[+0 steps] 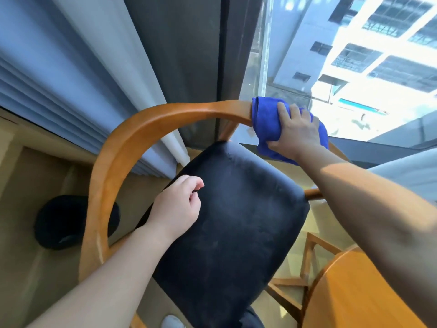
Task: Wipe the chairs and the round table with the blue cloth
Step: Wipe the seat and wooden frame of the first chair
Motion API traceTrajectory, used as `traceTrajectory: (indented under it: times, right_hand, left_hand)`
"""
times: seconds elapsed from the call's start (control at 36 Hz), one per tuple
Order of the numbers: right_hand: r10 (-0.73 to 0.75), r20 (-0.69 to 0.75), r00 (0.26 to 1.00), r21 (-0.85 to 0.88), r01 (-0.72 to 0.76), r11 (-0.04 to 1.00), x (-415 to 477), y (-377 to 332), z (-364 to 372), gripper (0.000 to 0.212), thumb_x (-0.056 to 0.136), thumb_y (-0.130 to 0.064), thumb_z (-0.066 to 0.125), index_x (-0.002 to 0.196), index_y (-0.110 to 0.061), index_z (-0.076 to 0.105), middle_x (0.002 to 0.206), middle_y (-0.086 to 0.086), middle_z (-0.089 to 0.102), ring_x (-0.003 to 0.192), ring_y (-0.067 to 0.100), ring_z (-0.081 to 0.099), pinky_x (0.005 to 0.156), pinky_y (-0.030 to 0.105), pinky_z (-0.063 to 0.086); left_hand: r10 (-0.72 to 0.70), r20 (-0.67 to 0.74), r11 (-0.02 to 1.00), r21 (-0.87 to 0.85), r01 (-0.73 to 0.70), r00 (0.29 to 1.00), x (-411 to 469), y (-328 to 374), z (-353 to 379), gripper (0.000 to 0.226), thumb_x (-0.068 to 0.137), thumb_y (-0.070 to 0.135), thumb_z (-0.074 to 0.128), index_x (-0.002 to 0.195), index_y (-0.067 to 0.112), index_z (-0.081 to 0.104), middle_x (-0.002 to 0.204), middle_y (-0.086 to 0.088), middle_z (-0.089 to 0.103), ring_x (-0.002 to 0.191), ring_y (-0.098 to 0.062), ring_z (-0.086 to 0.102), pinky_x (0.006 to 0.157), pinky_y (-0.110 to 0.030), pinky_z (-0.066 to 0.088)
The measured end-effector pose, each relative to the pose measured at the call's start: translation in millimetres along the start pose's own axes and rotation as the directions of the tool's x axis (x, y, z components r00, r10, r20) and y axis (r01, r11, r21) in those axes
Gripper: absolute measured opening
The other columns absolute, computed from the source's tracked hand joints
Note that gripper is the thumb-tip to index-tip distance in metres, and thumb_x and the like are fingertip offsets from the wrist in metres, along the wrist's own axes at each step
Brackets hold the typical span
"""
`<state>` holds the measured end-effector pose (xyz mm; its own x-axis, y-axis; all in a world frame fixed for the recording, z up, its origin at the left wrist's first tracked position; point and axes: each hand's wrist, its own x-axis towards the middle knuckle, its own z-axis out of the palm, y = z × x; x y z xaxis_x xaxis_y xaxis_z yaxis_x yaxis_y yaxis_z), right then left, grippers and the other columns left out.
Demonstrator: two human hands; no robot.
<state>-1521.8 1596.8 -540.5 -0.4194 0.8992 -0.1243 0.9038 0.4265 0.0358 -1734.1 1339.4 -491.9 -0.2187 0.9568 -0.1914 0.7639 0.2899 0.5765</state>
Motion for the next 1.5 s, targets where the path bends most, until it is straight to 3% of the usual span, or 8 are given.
traceTrajectory:
  times: [0.11,0.33,0.61,0.78,1.08,1.19,1.36,1.5]
  right_hand:
    - [0.045,0.033,0.998,-0.007,-0.045,0.999,-14.4,16.3,2.1,0.102,0.067,-0.061,0.061,0.149,-0.024,0.012,0.143,0.011,0.034,0.121,0.04,0.039,0.099,0.056,0.033]
    - [0.104,0.059,0.993,-0.005,-0.104,0.995,-41.6,42.8,2.8,0.104,0.07,-0.063,0.06,0.15,-0.022,0.009,0.143,0.014,0.031,0.119,0.039,0.04,0.098,0.053,0.034]
    - [0.17,0.066,0.983,0.004,-0.171,0.985,-74.0,68.5,9.0,0.111,0.064,-0.073,0.056,0.149,-0.022,0.007,0.14,0.017,0.032,0.115,0.038,0.042,0.093,0.051,0.037]
    - [0.207,0.055,0.977,-0.001,-0.208,0.978,-96.2,83.7,13.8,0.107,0.067,-0.071,0.056,0.149,-0.022,0.007,0.133,0.017,0.039,0.11,0.036,0.046,0.088,0.048,0.04]
    - [0.312,0.09,0.946,0.015,-0.314,0.949,-141.1,106.8,-13.8,0.109,0.064,-0.072,0.059,0.147,-0.027,0.003,0.127,0.014,0.042,0.108,0.036,0.048,0.085,0.043,0.044]
    - [0.391,0.231,0.891,0.036,-0.409,0.912,-155.2,117.4,-2.8,0.112,0.065,-0.068,0.066,0.147,-0.026,0.0,0.124,0.015,0.042,0.108,0.036,0.051,0.084,0.04,0.045]
    - [0.446,0.32,0.836,0.04,-0.482,0.875,-184.8,141.6,11.6,0.059,0.08,-0.032,0.056,0.131,-0.019,0.029,0.087,0.006,0.055,0.082,0.033,0.057,0.067,0.036,0.045]
    - [0.279,0.271,0.921,0.023,-0.296,0.955,-194.2,125.4,-40.7,0.032,0.077,-0.03,0.055,0.105,-0.021,0.04,0.08,0.001,0.054,0.073,0.03,0.053,0.062,0.035,0.045]
  left_hand:
    - [0.016,0.026,1.0,-0.001,-0.016,1.0,-0.4,9.3,6.2,0.021,0.09,0.012,0.05,0.107,0.024,0.056,0.092,0.018,0.047,0.075,0.0,0.049,0.061,-0.011,0.036]
    - [0.054,0.061,0.998,0.019,-0.055,0.997,2.4,28.6,18.0,0.021,0.09,0.014,0.05,0.107,0.024,0.056,0.092,0.018,0.048,0.075,0.002,0.048,0.061,-0.007,0.032]
    - [0.119,0.082,0.992,0.031,-0.121,0.99,6.2,56.0,32.8,0.02,0.089,0.014,0.052,0.107,0.024,0.056,0.095,0.016,0.049,0.076,-0.006,0.048,0.063,-0.007,0.031]
    - [0.126,0.109,0.992,0.016,-0.128,0.986,2.5,64.8,38.6,0.021,0.089,0.015,0.051,0.104,0.028,0.054,0.088,0.02,0.046,0.079,0.006,0.049,0.064,-0.008,0.032]
    - [0.184,0.081,0.982,0.034,-0.187,0.98,-28.6,94.1,19.6,0.021,0.089,0.013,0.051,0.104,0.027,0.054,0.088,0.021,0.046,0.082,0.007,0.05,0.065,-0.01,0.035]
    - [0.177,0.103,0.983,0.027,-0.181,0.979,-32.9,94.8,23.0,0.021,0.088,0.013,0.051,0.103,0.027,0.055,0.089,0.021,0.046,0.08,0.006,0.05,0.064,-0.007,0.031]
    - [0.175,0.137,0.983,0.03,-0.181,0.975,-33.1,97.1,23.5,0.019,0.089,0.015,0.052,0.105,0.026,0.056,0.094,0.02,0.049,0.076,-0.002,0.05,0.066,-0.005,0.033]
    - [0.224,0.109,0.972,0.041,-0.23,0.968,-37.6,117.0,4.4,0.023,0.088,0.021,0.057,0.111,0.026,0.056,0.099,0.016,0.054,0.082,-0.005,0.052,0.072,-0.009,0.039]
